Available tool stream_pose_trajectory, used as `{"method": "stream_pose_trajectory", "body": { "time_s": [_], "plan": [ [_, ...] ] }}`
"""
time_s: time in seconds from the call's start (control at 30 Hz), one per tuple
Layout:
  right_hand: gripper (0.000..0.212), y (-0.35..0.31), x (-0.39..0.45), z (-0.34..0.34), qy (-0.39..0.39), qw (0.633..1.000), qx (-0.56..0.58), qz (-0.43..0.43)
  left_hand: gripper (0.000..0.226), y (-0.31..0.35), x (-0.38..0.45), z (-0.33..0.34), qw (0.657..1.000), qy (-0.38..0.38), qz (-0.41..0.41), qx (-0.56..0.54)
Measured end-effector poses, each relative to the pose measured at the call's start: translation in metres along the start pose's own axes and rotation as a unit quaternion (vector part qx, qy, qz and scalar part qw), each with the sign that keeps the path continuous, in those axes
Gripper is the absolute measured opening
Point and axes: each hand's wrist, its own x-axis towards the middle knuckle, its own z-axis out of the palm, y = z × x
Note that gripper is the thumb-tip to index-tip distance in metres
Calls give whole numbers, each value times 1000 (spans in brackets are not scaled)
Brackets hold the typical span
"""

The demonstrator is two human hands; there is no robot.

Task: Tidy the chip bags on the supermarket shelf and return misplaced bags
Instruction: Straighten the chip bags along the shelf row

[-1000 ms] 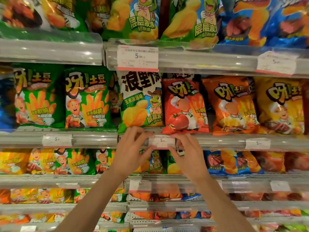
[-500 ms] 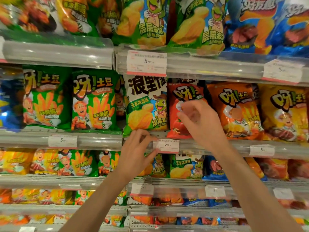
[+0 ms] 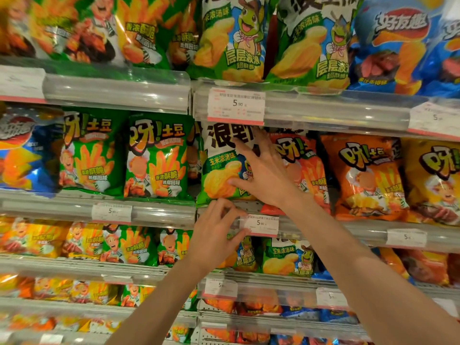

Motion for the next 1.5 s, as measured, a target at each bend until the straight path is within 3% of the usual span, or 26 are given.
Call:
{"method": "stream_pose_trajectory", "body": {
  "time_s": [0.37,0.6,0.7,0.77,0.9,1.1,1.23,1.4,1.5],
  "plan": [
    [94,4,-2,3,-8,1000,-5,-11,35,-2,0,0,1000,-6,-4,-11],
    [65,42,-45,-31,86,993,52,63,36,-1,-1,0,1000,-15,-3,1],
    [66,73,-70,-55,89,971,119,188,36,1,1,0,999,-16,3,28],
    [76,90,-81,-65,29,956,157,246,37,3,1,0,999,-18,2,41],
    [98,98,-84,-64,-72,909,285,295,39,5,2,0,999,-19,-14,33],
    [107,98,-71,-47,-81,815,435,373,41,5,4,-1,999,-35,-32,15],
    [79,100,-70,-50,-23,834,420,357,40,4,4,-1,999,-34,-34,15],
    [84,106,-68,-57,34,846,403,348,41,4,5,-1,999,-34,-37,17],
    [69,103,-70,-52,65,854,387,342,41,5,4,-1,999,-34,-40,14]
  ]
}}
